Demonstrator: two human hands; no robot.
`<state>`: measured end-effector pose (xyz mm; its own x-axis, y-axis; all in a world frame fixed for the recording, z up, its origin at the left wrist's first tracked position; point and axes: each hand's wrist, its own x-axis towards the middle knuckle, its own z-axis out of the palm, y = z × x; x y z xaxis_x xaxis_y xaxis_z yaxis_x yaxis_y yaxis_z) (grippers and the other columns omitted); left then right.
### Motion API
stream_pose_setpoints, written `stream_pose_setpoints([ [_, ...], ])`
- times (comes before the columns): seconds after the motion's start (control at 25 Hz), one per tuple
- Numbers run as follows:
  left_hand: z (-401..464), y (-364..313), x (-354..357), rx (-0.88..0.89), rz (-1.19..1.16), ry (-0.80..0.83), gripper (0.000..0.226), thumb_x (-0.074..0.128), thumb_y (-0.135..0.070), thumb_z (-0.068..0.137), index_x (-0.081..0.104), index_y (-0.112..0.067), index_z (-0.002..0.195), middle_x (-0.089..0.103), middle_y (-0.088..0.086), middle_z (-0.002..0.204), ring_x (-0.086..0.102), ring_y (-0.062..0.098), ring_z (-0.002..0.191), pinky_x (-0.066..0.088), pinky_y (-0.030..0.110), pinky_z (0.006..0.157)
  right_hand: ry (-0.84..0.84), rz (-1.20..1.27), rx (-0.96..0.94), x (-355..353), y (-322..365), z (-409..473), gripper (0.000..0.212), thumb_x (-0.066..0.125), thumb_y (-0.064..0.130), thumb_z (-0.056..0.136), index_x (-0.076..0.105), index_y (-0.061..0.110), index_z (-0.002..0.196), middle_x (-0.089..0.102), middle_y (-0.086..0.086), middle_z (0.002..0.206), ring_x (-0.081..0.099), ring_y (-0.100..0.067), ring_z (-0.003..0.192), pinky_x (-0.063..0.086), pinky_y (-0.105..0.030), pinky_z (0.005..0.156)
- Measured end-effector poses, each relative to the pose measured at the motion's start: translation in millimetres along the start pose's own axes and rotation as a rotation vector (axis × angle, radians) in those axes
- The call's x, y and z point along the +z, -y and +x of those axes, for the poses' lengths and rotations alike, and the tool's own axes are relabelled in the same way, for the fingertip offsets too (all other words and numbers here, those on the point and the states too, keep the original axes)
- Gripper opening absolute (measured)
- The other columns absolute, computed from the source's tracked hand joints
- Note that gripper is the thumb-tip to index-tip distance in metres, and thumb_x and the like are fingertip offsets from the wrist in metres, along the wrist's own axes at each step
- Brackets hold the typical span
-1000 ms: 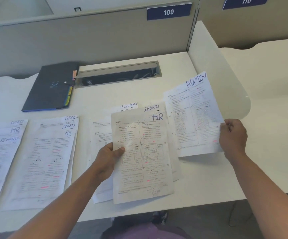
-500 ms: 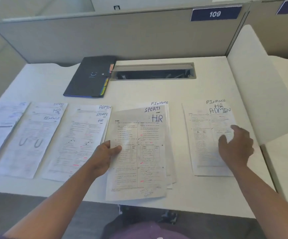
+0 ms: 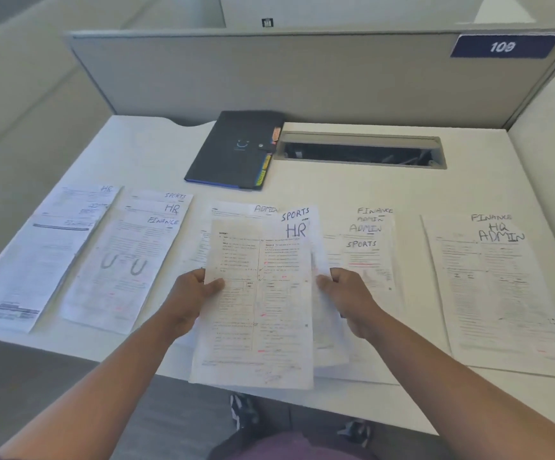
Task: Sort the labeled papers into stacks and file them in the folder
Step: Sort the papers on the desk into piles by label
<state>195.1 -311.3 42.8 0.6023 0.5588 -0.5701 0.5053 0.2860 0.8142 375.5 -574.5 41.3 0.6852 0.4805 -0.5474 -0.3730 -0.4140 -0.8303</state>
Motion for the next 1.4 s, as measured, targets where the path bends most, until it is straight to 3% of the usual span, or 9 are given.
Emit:
stream_pose_setpoints([
  [0.12, 22, 8, -52, 0.041, 0.233, -0.16, 0.005, 0.072, -0.013, 0.098, 0.075, -0.016, 0.097, 0.082, 0.0, 0.092, 0.08, 0.022, 0.08, 0.063, 0.035, 0.066, -0.155, -0.019, -0.019, 36, 3, 14, 0.026, 0.058, 0.02, 0.104, 0.07, 0.008, 0.084, 0.07, -0.003, 0.076, 0.055, -0.019, 0.067, 0.042, -0.025, 0.06],
  [0.24, 44, 13, -84, 0.06, 0.365, -0.141, 0.011, 0.071, -0.013, 0.098, 0.072, -0.022, 0.092, 0.079, -0.004, 0.091, 0.077, 0.02, 0.08, 0.059, 0.028, 0.061, -0.335, -0.077, -0.046, 47, 8, 24, 0.025, 0.054, 0.019, 0.103, 0.068, 0.008, 0.085, 0.069, -0.005, 0.08, 0.054, -0.021, 0.069, 0.042, -0.031, 0.064],
  [0.32, 56, 15, -93, 0.072, 0.394, -0.103, 0.013, 0.07, -0.012, 0.098, 0.07, -0.023, 0.091, 0.077, -0.006, 0.092, 0.076, 0.017, 0.08, 0.056, 0.025, 0.058, -0.454, -0.082, -0.076, 44, 16, 29, 0.026, 0.054, 0.019, 0.102, 0.062, 0.009, 0.08, 0.059, 0.001, 0.072, 0.047, -0.02, 0.067, 0.035, -0.03, 0.06],
  [0.52, 72, 14, -92, 0.104, 0.409, -0.112, 0.005, 0.069, -0.011, 0.097, 0.069, -0.011, 0.091, 0.075, 0.001, 0.09, 0.073, 0.021, 0.083, 0.061, 0.033, 0.069, -0.64, -0.003, -0.1, 20, 40, 20, 0.018, 0.056, 0.021, 0.101, 0.069, 0.014, 0.09, 0.07, 0.003, 0.086, 0.059, -0.018, 0.074, 0.046, -0.028, 0.069],
  [0.72, 75, 10, -91, 0.122, 0.386, -0.071, 0.011, 0.067, -0.013, 0.097, 0.066, -0.02, 0.089, 0.073, -0.002, 0.091, 0.071, 0.02, 0.085, 0.059, 0.033, 0.07, -0.73, 0.077, -0.125, 8, 52, 2, 0.018, 0.056, 0.021, 0.102, 0.069, 0.018, 0.09, 0.071, 0.006, 0.088, 0.063, -0.016, 0.077, 0.049, -0.025, 0.067],
  [0.96, 72, 9, -93, 0.147, 0.407, -0.067, 0.013, 0.067, -0.012, 0.096, 0.062, -0.023, 0.09, 0.072, -0.004, 0.098, 0.071, 0.022, 0.091, 0.062, 0.041, 0.082, -0.71, 0.139, -0.17, 14, 60, -11, 0.018, 0.057, 0.021, 0.102, 0.073, 0.013, 0.103, 0.074, 0.003, 0.095, 0.068, -0.018, 0.084, 0.054, -0.028, 0.072],
  [1.12, 67, 11, -90, 0.163, 0.382, -0.138, 0.022, 0.072, -0.015, 0.093, 0.061, -0.022, 0.111, 0.072, -0.001, 0.11, 0.07, 0.019, 0.095, 0.058, 0.039, 0.084, -0.608, 0.155, -0.155, 32, 55, -12, 0.018, 0.055, 0.02, 0.105, 0.072, 0.014, 0.106, 0.076, 0.001, 0.1, 0.071, -0.018, 0.086, 0.055, -0.029, 0.071],
  [1.28, 56, 11, -87, 0.269, 0.408, -0.287, 0.052, 0.075, -0.014, 0.093, 0.055, -0.015, 0.141, 0.059, 0.003, 0.144, 0.057, 0.025, 0.131, 0.047, 0.04, 0.106, -0.529, 0.151, -0.132, 39, 47, -10, 0.018, 0.054, 0.019, 0.106, 0.072, 0.021, 0.1, 0.076, 0.001, 0.104, 0.072, -0.02, 0.094, 0.056, -0.031, 0.076],
  [1.4, 46, 2, -78, 0.372, 0.393, -0.312, 0.038, 0.072, -0.022, 0.096, 0.06, -0.021, 0.132, 0.065, -0.007, 0.131, 0.06, 0.021, 0.125, 0.05, 0.036, 0.1, -0.477, 0.155, -0.117, 38, 42, -5, 0.018, 0.055, 0.02, 0.106, 0.072, 0.02, 0.104, 0.077, 0.0, 0.107, 0.073, -0.023, 0.1, 0.057, -0.034, 0.083],
])
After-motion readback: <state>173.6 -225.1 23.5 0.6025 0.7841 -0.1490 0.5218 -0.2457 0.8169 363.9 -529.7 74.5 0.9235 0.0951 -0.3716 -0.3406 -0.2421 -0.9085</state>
